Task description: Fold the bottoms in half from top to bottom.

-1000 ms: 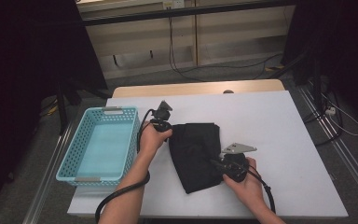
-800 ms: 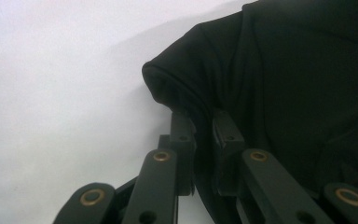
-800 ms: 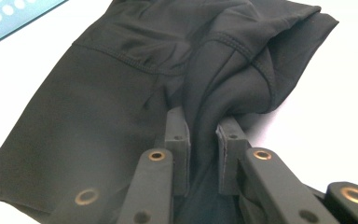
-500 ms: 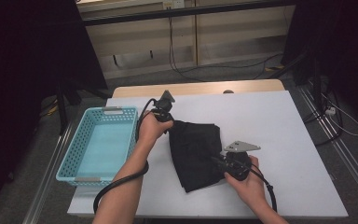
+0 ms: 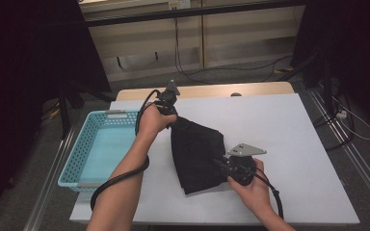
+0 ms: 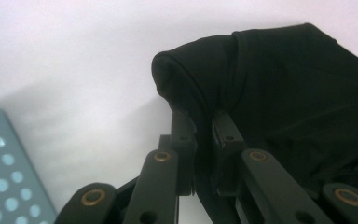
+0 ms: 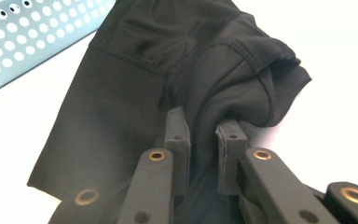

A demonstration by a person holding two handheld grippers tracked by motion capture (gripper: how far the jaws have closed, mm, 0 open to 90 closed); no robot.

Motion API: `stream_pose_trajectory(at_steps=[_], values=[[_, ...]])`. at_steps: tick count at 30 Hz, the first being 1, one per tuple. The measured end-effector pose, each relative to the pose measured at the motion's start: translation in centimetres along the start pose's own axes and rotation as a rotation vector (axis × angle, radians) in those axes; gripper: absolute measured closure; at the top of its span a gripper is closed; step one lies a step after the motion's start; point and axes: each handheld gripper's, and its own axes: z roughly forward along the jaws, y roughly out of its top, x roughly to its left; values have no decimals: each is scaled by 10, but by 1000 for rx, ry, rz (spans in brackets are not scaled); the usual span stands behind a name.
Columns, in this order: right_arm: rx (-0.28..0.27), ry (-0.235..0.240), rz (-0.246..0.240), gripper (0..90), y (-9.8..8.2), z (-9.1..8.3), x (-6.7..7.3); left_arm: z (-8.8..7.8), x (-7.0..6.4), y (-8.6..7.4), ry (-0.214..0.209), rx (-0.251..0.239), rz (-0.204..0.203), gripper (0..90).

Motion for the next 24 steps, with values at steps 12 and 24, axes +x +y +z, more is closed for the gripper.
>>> stream_pose_trajectory(at_steps=[12,24], values=[[-5,2,-26,784,5,7,10,-7,6,4,19,0,-2,822],[22,15,-42,784,3,19,12,-7,12,0,37,7,8,822]])
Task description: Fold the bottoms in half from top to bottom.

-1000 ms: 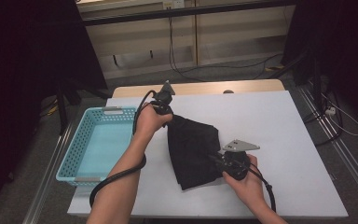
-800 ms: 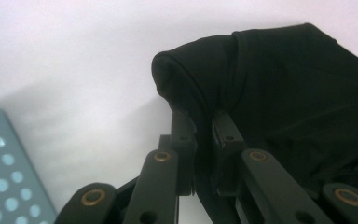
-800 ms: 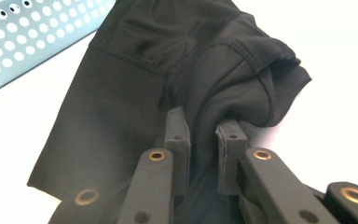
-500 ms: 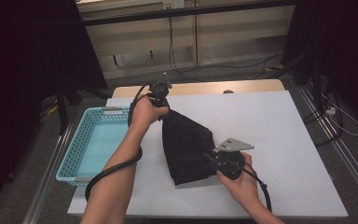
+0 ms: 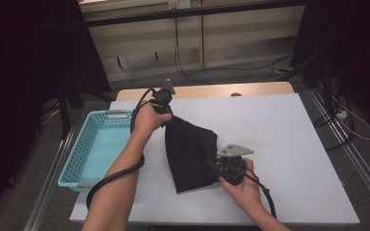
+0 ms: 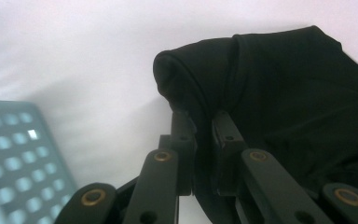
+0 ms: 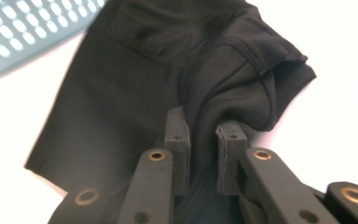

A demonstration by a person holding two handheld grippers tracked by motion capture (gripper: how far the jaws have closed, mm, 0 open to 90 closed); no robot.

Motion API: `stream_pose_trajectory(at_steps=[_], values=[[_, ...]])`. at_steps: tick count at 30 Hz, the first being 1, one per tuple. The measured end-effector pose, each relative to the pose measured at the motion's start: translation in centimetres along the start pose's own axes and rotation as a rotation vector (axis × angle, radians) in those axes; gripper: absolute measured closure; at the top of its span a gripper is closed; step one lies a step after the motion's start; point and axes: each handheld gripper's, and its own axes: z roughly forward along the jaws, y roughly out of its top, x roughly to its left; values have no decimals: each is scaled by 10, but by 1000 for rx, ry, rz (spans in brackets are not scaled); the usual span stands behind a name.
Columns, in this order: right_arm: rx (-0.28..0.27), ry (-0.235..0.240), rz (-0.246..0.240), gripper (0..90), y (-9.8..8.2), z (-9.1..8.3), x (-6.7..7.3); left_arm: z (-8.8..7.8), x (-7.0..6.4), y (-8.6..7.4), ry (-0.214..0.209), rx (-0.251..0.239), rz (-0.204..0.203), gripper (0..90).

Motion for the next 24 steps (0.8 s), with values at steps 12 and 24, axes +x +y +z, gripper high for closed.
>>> stream_pose_trajectory(at_steps=[12,24], values=[[-78,25,-24,785,11,-11,17,-26,-6,14,42,44,17,823],[-126,26,-21,786,15,-17,21,-42,3,25,62,90,-15,824]])
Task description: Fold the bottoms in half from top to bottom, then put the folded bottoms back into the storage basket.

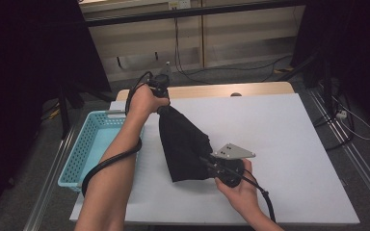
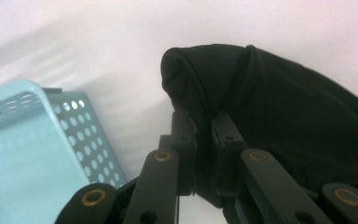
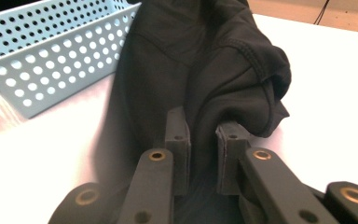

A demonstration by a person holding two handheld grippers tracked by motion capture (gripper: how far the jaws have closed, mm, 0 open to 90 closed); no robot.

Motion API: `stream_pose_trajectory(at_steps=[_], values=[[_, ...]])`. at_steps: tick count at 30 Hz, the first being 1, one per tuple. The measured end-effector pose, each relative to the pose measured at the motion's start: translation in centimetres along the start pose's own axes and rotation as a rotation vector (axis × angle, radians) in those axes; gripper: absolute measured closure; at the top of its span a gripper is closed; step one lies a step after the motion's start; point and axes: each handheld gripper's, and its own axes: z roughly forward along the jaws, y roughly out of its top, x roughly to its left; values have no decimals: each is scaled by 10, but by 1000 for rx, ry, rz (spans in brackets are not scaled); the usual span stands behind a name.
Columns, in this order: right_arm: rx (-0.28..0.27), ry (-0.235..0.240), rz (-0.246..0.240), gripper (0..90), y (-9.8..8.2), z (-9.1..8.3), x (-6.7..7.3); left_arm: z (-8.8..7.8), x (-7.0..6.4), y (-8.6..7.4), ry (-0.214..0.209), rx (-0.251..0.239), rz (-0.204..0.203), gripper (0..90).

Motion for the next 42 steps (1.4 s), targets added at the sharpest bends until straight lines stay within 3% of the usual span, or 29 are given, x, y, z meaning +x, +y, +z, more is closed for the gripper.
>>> stream_pose_trajectory(at_steps=[15,42], values=[[-31,18,-8,786,9,-3,6,-17,3,-2,1,-7,-2,825],[-98,65,-61,786,51,-3,29,-65,30,-9,17,-27,-33,825]])
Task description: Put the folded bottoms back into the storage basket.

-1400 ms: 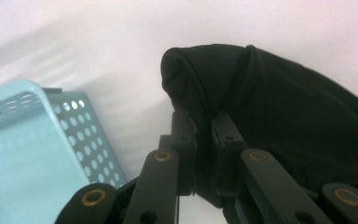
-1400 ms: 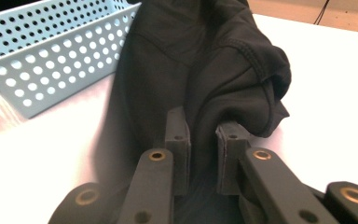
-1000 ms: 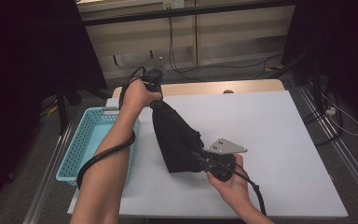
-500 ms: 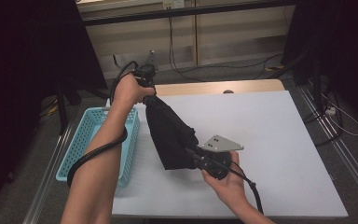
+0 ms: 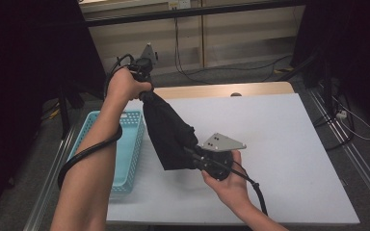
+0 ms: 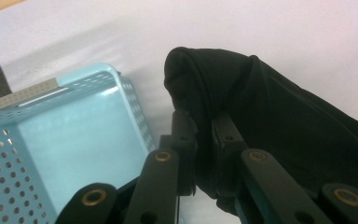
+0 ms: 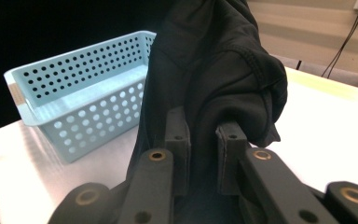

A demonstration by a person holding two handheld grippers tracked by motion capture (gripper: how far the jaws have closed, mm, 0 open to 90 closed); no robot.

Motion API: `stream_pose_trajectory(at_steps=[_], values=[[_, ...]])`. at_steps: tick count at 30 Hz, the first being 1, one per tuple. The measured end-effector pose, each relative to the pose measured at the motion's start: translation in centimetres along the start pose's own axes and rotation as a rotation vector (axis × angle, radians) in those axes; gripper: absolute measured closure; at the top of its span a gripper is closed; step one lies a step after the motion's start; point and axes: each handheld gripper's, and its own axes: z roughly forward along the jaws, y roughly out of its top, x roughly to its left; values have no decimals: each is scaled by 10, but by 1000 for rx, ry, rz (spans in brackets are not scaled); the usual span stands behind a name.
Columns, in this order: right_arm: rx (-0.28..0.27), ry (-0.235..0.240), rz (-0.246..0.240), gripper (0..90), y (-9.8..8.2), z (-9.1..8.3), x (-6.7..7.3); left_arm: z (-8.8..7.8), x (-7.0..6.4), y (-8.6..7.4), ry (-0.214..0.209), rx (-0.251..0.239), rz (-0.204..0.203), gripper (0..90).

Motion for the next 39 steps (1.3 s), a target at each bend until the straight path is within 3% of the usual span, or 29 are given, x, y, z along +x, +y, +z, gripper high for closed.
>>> stream_pose_trajectory(at_steps=[8,30,39], values=[[-16,10,-16,786,13,2,4,-12,5,1,13,1,-2,825],[-36,14,-19,786,24,4,5,-27,10,1,26,1,-6,825],[-46,20,-31,786,30,6,9,-35,17,-2,25,-11,-28,826]])
